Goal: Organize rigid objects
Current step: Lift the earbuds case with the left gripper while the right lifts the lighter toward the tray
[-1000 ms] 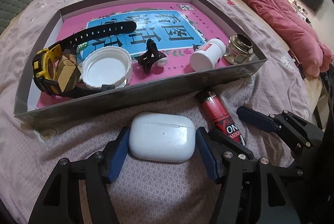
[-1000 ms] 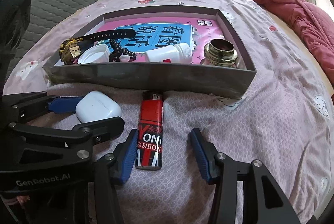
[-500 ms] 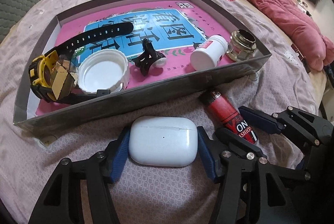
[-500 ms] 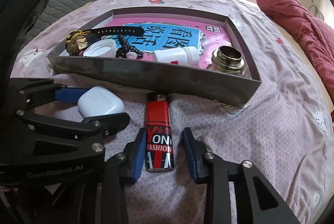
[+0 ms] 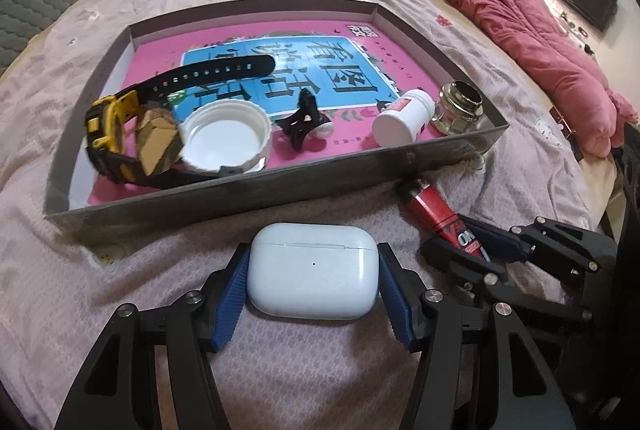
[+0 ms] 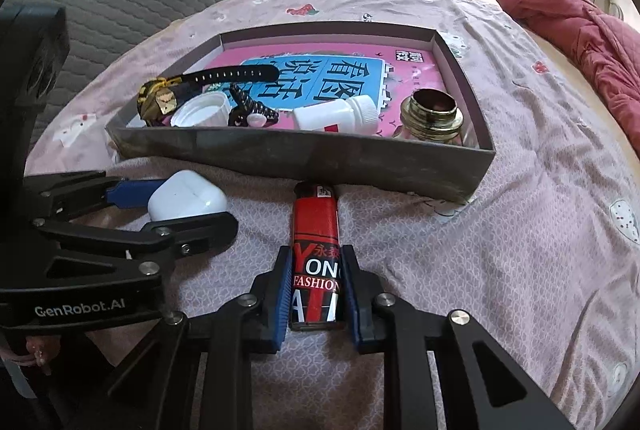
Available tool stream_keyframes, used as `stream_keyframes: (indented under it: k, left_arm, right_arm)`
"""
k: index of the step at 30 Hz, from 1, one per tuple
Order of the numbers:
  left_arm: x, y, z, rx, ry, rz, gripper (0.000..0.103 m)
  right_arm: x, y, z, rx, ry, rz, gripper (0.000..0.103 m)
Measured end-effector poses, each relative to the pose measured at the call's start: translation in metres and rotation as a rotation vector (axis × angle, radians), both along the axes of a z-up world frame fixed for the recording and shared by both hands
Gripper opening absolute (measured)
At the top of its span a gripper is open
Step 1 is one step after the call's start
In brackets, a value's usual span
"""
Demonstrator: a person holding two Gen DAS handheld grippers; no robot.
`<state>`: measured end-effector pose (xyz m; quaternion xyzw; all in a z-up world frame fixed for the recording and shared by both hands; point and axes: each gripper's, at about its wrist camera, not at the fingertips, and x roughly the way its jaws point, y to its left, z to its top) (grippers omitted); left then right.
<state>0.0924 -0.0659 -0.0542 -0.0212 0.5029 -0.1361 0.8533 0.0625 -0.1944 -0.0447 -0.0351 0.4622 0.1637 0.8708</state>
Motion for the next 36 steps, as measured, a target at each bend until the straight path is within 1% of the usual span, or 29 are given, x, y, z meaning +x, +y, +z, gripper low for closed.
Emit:
stream_keyframes:
  k: [3,5,15,24,36]
  left_arm:
    - [-0.006,0.002,0.003,-0.001,-0.009,-0.001,0.062]
    - [-0.008,0.003,0.006,-0.001,-0.014,-0.001,0.062]
    - [-0.017,0.01,0.024,-0.005,-0.049,0.021,0.062]
    - [-0.023,0.019,0.039,-0.015,-0.076,0.043,0.062]
    - [-0.029,0.036,0.052,-0.028,-0.106,0.088,0.062]
  right_arm:
    - [0.001,-0.004,0.002,0.038,0.007,-0.013,0.023]
    - [0.001,-0.005,0.004,0.044,0.004,-0.016,0.023]
    - [-0.004,-0.008,0.029,0.099,-0.071,-0.022,0.023]
    - [-0.014,0.0,0.046,0.115,-0.113,0.005,0.023]
    - [-0.018,-0.001,0.053,0.127,-0.133,-0.001,0.023]
